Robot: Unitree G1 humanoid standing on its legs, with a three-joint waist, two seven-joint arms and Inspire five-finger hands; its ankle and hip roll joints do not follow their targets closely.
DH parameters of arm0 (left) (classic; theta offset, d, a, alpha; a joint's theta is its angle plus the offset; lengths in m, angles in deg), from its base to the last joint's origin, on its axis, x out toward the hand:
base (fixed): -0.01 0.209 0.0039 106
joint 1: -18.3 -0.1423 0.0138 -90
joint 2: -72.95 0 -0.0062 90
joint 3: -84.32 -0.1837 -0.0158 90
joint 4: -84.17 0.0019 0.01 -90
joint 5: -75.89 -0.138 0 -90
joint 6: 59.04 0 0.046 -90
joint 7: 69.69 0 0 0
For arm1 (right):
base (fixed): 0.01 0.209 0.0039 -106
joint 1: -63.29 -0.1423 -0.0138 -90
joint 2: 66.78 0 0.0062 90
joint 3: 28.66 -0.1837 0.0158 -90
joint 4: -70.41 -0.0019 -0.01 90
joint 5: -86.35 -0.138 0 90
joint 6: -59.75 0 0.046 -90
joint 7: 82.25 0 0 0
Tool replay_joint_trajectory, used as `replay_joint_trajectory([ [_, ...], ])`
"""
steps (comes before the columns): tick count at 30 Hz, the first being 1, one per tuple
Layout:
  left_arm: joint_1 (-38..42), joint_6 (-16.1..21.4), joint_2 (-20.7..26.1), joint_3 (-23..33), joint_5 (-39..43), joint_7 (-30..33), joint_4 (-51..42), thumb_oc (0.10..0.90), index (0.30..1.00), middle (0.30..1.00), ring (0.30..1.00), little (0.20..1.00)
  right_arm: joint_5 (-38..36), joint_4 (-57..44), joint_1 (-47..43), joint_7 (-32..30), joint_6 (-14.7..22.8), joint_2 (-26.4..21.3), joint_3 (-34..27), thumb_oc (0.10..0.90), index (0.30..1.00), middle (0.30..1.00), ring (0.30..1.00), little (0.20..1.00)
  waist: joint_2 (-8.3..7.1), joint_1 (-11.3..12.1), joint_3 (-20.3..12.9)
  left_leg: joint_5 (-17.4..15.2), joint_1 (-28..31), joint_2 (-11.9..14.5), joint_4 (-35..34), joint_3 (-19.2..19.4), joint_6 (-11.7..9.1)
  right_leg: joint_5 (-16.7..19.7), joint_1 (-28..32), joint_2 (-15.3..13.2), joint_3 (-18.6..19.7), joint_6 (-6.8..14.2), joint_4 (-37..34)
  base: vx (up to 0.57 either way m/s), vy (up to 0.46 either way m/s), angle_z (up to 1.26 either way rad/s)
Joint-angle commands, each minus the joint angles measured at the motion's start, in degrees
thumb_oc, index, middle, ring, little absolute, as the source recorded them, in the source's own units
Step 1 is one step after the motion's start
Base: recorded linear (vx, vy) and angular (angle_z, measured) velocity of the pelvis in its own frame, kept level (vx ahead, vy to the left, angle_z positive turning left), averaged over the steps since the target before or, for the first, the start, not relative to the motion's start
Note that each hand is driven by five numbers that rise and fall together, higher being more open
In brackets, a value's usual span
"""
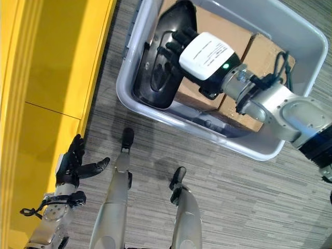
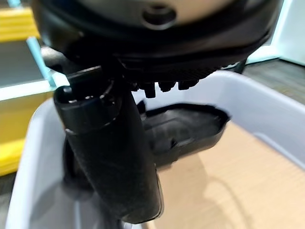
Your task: Move parts from the plastic box to the shelf.
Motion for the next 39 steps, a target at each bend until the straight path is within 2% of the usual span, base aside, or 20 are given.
replay_joint_trajectory([
  [1,-1.66,4.23,3.04,2.95,0.03,1.60,-4.44,0.900,1.000,1.000,1.000,1.000,1.43,1.36,-8.07,-1.52,-0.25,-2.95,-0.42,0.900,1.000,1.000,1.000,1.000,-2.17,1.99,-1.12,-9.05,3.34,6.75,3.69,-2.26,-3.76,8.39,0.33,-2.16,1.24,0.18,-8.87,0.02,-0.049,0.05],
  [2,-1.59,4.47,2.94,3.05,0.14,1.70,-4.96,0.900,1.000,1.000,1.000,1.000,1.83,2.38,-10.50,-1.54,-0.31,-2.18,1.85,0.900,1.000,1.000,1.000,1.000,-1.66,2.00,-1.12,-8.95,2.05,6.45,3.81,-2.68,-3.90,8.12,-0.76,-2.14,1.01,0.15,-8.36,0.01,-0.041,0.08],
  [9,-1.58,4.86,2.71,3.25,0.55,1.98,-5.56,0.900,1.000,1.000,1.000,1.000,2.19,3.47,-12.85,-1.75,-0.93,-2.36,3.88,0.900,1.000,1.000,1.000,1.000,-1.01,1.97,-1.12,-9.39,-1.00,5.56,4.98,-3.28,-3.85,7.78,-3.33,-2.41,0.81,-0.04,-7.06,0.02,-0.021,0.06],
  [23,-1.73,5.34,3.06,3.53,0.54,2.95,-7.23,0.900,1.000,1.000,1.000,1.000,5.26,6.28,-19.82,-4.10,-2.54,-3.98,8.54,0.900,1.000,1.000,1.000,1.000,-0.73,1.76,-1.12,-12.37,-7.29,3.24,10.69,-4.29,-3.39,5.70,-8.91,-2.53,1.48,-0.53,-2.15,0.02,-0.001,0.04],
  [24,-1.82,5.39,3.03,3.56,0.53,2.88,-7.31,0.900,1.000,1.000,1.000,1.000,5.16,6.31,-19.77,-4.23,-2.61,-4.11,8.31,0.900,1.000,1.000,1.000,1.000,-0.63,1.75,-1.12,-12.59,-7.78,3.06,11.22,-4.40,-3.30,5.54,-9.34,-2.57,1.65,-0.60,-1.71,0.10,-0.040,0.11],
  [25,-2.19,5.39,2.99,3.43,0.44,2.97,-7.23,0.900,1.000,1.000,1.000,1.000,5.03,6.56,-19.58,-4.50,-2.80,-4.12,8.20,0.900,1.000,1.000,1.000,1.000,-0.61,1.63,-1.12,-14.45,-6.90,2.94,11.92,-4.60,-3.45,3.80,-8.57,-2.49,2.23,-0.36,-0.76,0.03,-0.006,0.08],
  [26,-1.89,5.50,3.23,3.71,0.39,3.02,-7.34,0.900,1.000,1.000,1.000,1.000,5.16,6.77,-19.95,-4.66,-2.86,-4.27,8.08,0.900,1.000,1.000,1.000,1.000,-0.63,1.87,-1.12,-13.17,-8.51,2.69,12.09,-4.62,-3.20,5.03,-10.05,-2.57,1.76,-0.67,-0.75,0.03,-0.015,0.06],
  [28,-1.84,5.79,3.20,3.87,0.60,3.13,-7.72,0.900,1.000,1.000,1.000,1.000,4.91,8.56,-19.71,-5.19,-3.14,-4.13,7.94,0.900,1.000,1.000,1.000,1.000,-0.31,2.00,-1.12,-13.63,-9.85,2.29,13.28,-4.72,-3.08,4.48,-11.29,-2.76,1.95,-0.77,0.52,0.03,-0.004,0.05],
  [29,-2.07,5.83,3.09,3.72,0.87,3.13,-7.75,0.900,1.000,1.000,1.000,1.000,4.87,9.60,-19.15,-5.08,-3.21,-4.06,8.43,0.900,1.000,1.000,1.000,1.000,-0.21,1.87,-1.12,-15.67,-9.33,2.19,14.52,-4.78,-3.35,2.52,-10.63,-2.81,2.60,-0.53,1.71,0.09,-0.032,0.04],
  [34,-2.53,6.45,3.01,4.02,1.33,3.19,-9.62,0.900,1.000,1.000,1.000,1.000,4.74,11.70,-16.15,-5.59,-3.77,-3.70,6.31,0.900,1.000,1.000,1.000,1.000,0.81,1.99,-1.12,-16.99,-14.22,1.22,18.73,-5.20,-3.18,1.25,-15.37,-3.40,3.06,-0.93,5.84,0.04,-0.020,0.06],
  [35,-2.62,6.38,2.69,3.94,1.44,3.18,-9.79,0.900,1.000,1.000,1.000,1.000,4.20,12.62,-14.48,-4.99,-3.75,-3.58,5.43,0.900,1.000,1.000,1.000,1.000,1.52,1.92,-1.12,-17.27,-15.60,0.95,19.92,-5.08,-3.19,0.91,-16.79,-3.69,3.15,-1.05,7.08,0.02,-0.009,0.04],
  [39,-2.90,6.56,2.92,3.95,1.86,3.18,-10.36,0.900,1.000,1.000,1.000,1.000,4.30,16.28,-11.93,-4.92,-3.84,-2.83,4.95,0.900,1.000,1.000,1.000,1.000,1.90,2.20,-1.12,-17.65,-18.22,0.61,21.75,-4.98,-3.40,0.14,-19.40,-4.27,3.43,-1.33,9.29,0.02,-0.015,0.12],
])
